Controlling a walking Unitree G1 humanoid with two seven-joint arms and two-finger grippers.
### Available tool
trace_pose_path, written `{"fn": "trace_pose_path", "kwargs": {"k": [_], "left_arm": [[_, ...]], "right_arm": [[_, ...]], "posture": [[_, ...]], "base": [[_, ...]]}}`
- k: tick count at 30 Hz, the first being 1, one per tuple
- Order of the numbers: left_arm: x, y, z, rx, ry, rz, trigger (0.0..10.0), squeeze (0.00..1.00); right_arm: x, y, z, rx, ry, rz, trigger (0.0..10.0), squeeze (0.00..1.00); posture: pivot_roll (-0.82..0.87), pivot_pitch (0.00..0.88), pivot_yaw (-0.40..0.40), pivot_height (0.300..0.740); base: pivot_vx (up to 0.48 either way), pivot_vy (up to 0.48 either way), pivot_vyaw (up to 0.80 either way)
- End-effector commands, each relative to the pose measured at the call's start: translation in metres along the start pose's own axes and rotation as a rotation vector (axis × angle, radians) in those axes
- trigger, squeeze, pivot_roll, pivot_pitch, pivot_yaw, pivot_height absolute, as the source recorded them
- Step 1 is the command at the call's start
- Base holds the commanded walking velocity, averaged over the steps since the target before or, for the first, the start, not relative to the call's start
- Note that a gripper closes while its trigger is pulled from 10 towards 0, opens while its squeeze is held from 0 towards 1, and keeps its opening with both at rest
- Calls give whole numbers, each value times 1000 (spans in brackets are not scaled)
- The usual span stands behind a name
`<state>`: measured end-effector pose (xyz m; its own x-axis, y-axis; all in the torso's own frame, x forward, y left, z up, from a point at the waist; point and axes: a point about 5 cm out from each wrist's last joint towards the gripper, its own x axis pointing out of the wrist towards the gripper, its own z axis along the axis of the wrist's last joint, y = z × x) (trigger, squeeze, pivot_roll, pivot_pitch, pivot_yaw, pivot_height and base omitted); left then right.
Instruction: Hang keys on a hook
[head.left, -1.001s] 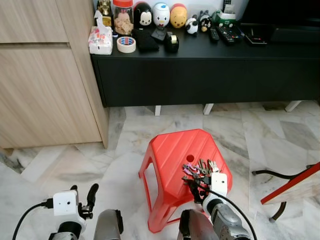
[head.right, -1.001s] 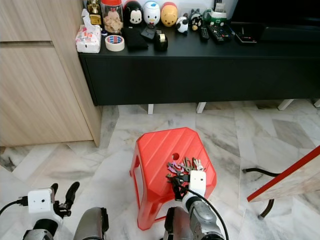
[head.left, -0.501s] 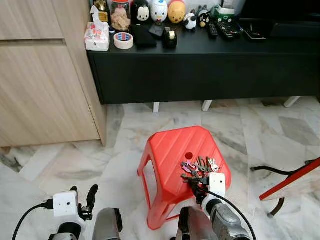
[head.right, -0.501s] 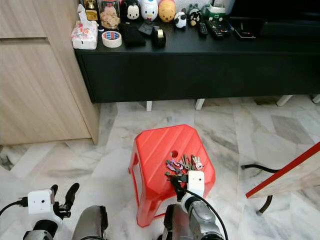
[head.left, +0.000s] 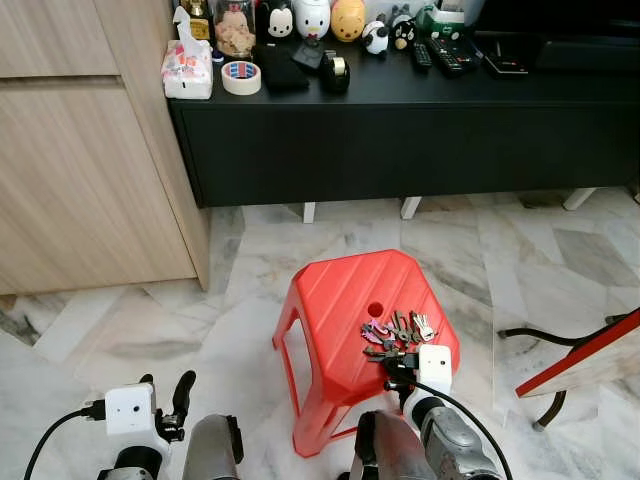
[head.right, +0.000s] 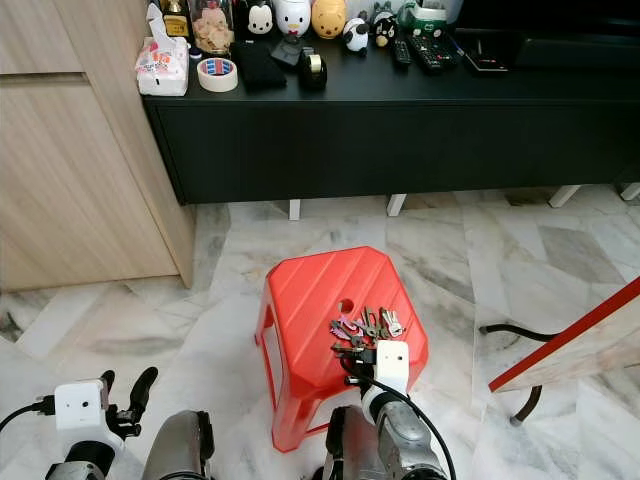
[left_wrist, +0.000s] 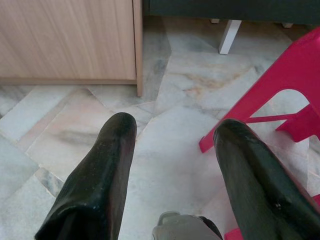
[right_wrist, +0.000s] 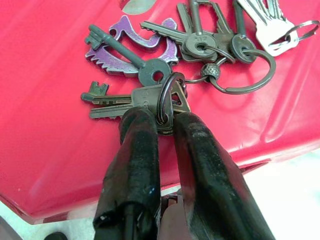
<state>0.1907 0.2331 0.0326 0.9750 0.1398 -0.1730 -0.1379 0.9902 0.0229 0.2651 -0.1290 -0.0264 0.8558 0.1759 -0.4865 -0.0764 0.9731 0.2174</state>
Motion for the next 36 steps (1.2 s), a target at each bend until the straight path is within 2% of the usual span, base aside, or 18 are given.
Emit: {"fn": "trace_pose_path", "kwargs": {"k": [1, 18, 19, 20, 21, 22, 23, 36], "left_arm": [[-3, -1, -2, 6, 12, -1, 10000, 0], [1, -2, -3, 2, 10, -3, 10000, 0], [1, -2, -3, 2, 12, -2, 10000, 0], [2, -2, -3, 2, 12, -1, 10000, 0], [1, -2, -3, 2, 13, -1, 10000, 0], [1, -1, -3, 3, 14, 0, 10000, 0], [1, 0, -4, 4, 16, 2, 10000, 0], [2, 2, -3, 8, 13, 2, 10000, 0]], "right_arm": [[-2, -3, -4, -11, 7, -6, 0, 0], [-4, -6, -3, -22, -22, -13, 0, 0], [-5, -7, -4, -26, -22, -20, 4314, 0], [-5, -8, -4, -28, -22, -28, 10000, 0], [-5, -8, -4, -22, -24, -30, 10000, 0], [-6, -9, -5, -16, -27, -32, 10000, 263], [-7, -10, -5, -3, -42, -38, 10000, 1000], [-7, -8, 2, 38, -110, -41, 10000, 1000]], "posture": [[131, 195, -150, 611], [129, 179, -150, 611], [129, 179, -150, 611], [129, 177, -150, 611], [129, 177, -150, 611], [129, 178, -150, 611], [131, 178, -150, 611], [133, 176, -147, 611]], "base": [[0, 0, 0], [0, 0, 0], [0, 0, 0], [0, 0, 0], [0, 0, 0], [0, 0, 0], [0, 0, 0], [0, 0, 0]]}}
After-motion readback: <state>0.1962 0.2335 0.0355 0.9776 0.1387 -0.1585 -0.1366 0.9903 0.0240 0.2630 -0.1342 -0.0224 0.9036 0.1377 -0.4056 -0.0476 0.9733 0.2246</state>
